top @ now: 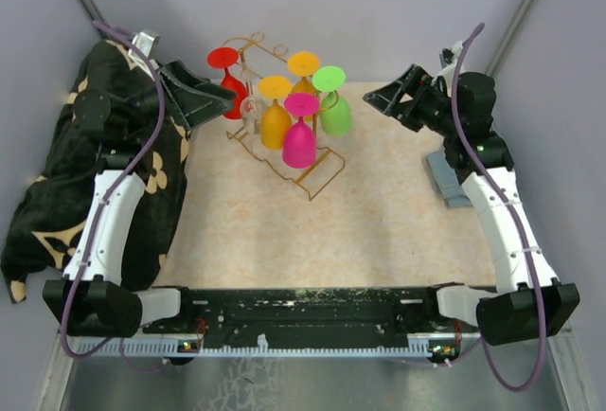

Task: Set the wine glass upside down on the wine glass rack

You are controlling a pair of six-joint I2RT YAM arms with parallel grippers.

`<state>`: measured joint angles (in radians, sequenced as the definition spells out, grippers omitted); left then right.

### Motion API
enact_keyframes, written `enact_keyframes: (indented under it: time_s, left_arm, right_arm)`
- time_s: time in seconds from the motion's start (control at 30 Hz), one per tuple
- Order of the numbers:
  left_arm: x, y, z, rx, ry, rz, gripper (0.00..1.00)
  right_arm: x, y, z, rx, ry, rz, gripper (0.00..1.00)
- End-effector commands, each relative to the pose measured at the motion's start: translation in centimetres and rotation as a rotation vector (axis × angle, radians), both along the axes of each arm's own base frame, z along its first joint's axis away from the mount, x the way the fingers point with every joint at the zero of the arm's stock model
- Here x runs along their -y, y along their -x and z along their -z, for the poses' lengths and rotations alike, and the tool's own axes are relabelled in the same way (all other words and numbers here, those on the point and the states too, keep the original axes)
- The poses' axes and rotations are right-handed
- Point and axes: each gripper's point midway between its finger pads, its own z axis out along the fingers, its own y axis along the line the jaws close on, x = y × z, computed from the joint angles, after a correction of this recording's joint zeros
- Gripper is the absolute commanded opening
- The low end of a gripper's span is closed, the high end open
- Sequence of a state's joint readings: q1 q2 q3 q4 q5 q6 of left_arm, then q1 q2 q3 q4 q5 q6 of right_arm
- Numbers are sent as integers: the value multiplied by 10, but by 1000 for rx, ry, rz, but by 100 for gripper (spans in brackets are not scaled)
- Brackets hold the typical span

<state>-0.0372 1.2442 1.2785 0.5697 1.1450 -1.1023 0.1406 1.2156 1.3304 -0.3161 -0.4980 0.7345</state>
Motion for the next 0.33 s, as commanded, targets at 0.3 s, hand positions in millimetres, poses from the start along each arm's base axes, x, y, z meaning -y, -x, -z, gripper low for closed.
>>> enact_keyframes:
  time_s: [0.3]
  left_arm:
    - [-2, 8, 0, 31, -10, -8, 99]
  right_arm:
    - [24, 13, -44, 134, 41, 118, 86]
